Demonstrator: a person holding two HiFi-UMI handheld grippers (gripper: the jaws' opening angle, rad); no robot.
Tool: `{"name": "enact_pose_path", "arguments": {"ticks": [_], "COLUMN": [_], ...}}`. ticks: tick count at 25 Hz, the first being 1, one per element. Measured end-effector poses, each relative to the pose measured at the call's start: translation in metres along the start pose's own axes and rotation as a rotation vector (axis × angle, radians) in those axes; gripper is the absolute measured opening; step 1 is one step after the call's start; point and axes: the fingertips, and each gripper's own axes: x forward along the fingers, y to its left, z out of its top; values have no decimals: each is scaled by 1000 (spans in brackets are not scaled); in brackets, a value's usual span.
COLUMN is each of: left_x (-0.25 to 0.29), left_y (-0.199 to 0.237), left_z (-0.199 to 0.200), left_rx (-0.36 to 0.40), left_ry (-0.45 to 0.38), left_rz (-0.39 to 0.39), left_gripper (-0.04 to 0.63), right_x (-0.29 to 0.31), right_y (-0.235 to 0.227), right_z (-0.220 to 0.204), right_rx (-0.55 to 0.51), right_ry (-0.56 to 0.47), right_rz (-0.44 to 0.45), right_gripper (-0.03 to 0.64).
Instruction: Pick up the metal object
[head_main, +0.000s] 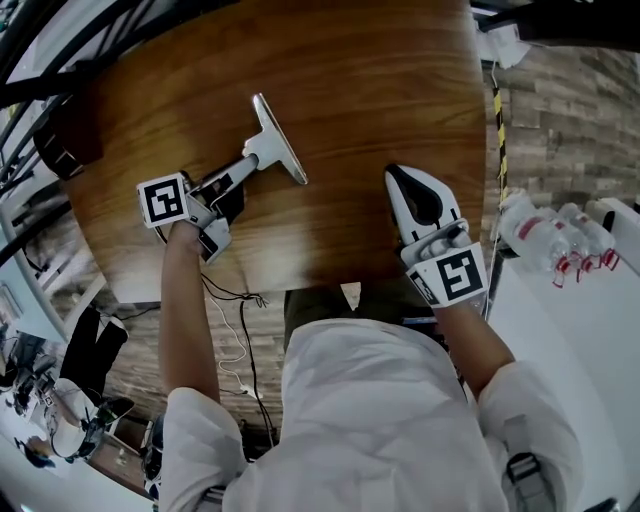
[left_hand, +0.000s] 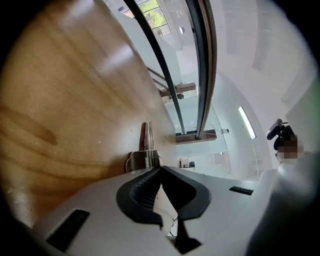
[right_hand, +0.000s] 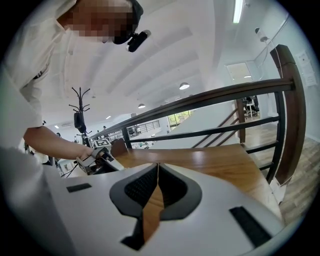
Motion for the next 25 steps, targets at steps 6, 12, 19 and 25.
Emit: {"name": "enact_pose_path", "arguments": {"ticks": [6, 12, 19, 25], "left_x": [8, -11, -53, -131], "left_y": [-13, -36, -156, -273], "left_z": [-2, -10, 17, 17], "left_rx": [-19, -164, 105, 332], "left_ry": [-35, -127, -373, -639], "left_rz": [-29, 19, -67, -172], "left_gripper": [23, 21, 21, 20], "right_x": [-16, -27, -58, -66], "right_y": [-8, -7, -23, 3], "right_z": [8, 42, 120, 200], "right_rx": [12, -23, -61, -139], "right_ry": [-8, -59, -175, -301], "right_rz": [2, 15, 69, 143], "right_gripper": [25, 25, 25, 26]}}
